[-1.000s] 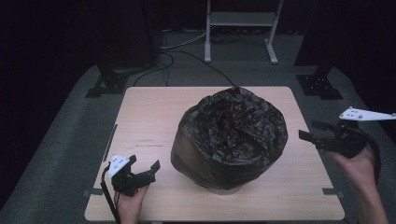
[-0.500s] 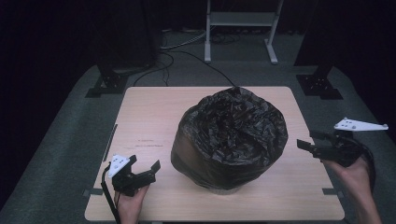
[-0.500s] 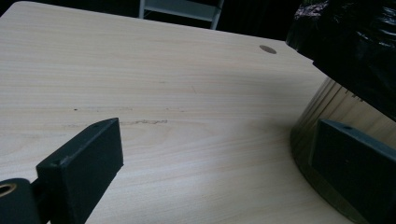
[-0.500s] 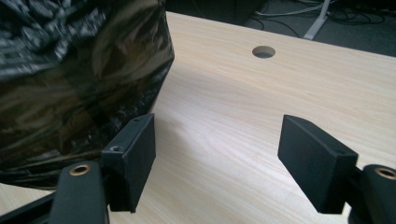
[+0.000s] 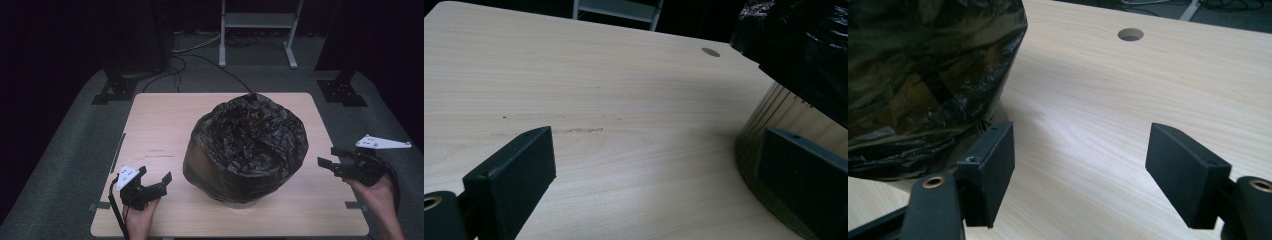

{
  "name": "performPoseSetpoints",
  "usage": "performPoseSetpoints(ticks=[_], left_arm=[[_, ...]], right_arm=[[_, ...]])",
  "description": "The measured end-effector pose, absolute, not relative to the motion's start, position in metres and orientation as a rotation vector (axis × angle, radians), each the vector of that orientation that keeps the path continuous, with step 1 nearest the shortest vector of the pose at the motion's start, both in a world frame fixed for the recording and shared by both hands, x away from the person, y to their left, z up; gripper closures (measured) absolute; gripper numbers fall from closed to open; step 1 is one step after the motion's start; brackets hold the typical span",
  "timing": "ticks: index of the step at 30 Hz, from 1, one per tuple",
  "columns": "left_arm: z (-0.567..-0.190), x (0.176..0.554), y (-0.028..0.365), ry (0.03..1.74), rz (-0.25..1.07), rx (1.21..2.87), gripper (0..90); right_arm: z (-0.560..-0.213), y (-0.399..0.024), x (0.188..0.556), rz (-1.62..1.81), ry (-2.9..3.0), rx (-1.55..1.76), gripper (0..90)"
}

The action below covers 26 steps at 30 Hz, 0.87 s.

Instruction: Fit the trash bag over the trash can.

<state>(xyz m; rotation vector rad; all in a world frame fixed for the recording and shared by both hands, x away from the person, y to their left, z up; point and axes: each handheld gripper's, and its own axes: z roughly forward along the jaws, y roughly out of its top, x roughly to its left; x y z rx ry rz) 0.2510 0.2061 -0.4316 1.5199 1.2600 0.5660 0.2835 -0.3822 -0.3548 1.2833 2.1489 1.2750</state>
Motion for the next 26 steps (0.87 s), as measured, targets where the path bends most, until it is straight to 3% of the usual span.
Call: performPoseSetpoints(ticks=[26], left_arm=[[-0.431, 0.251, 0.206, 1.258, 0.572, 1.522, 1.8]], right_arm=[[-0.402, -0.386, 0.264, 1.283, 2.152, 1.36, 27.1]])
